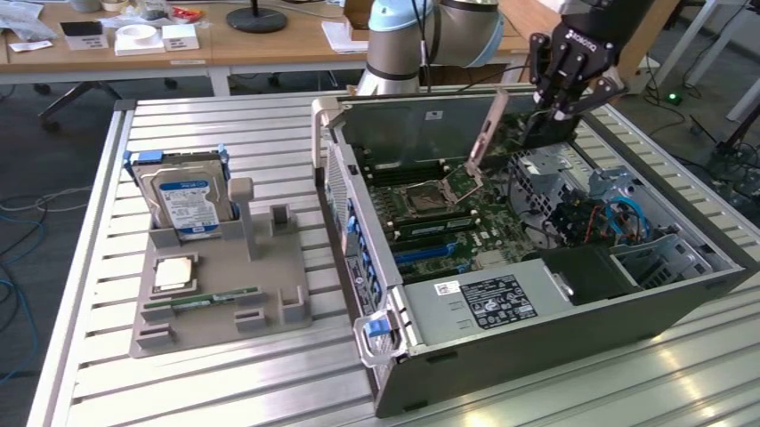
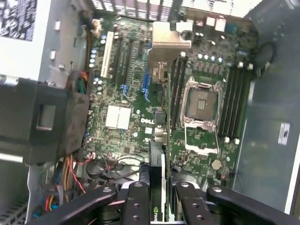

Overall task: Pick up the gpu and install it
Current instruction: 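Insert the gpu into the slot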

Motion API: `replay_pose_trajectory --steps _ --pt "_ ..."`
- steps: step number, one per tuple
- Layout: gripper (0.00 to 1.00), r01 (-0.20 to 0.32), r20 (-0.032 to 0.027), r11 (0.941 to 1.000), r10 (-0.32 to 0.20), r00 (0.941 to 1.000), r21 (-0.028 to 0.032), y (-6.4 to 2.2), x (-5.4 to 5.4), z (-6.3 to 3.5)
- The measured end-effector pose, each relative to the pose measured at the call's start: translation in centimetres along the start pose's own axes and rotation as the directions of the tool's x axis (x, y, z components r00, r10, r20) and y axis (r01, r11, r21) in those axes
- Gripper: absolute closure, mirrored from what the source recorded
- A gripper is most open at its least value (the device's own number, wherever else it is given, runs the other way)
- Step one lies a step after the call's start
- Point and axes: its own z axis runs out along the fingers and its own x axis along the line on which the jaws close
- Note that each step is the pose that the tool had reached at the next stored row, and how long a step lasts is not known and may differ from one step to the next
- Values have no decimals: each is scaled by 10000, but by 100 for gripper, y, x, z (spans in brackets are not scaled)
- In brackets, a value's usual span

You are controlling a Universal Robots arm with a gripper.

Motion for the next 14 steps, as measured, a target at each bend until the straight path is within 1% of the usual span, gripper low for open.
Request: replay_pose_trajectory --steps 2,5,6,7,9,10,11,14 --pt "74 -334 12 9994 334 9994 7 4 0 7" --pt "74 -346 13 9994 346 9994 8 6 0 7" --pt "74 -347 24 9994 347 9994 12 9 -1 7" --pt "74 -347 37 9994 347 9994 25 13 -2 12" --pt "74 -344 31 9994 344 9994 80 33 -4 33" --pt "74 -344 31 9994 344 9994 96 45 -5 49" --pt "74 -345 32 9993 345 9994 107 55 -6 67" --pt "74 -380 32 9992 380 9993 111 65 -7 114"
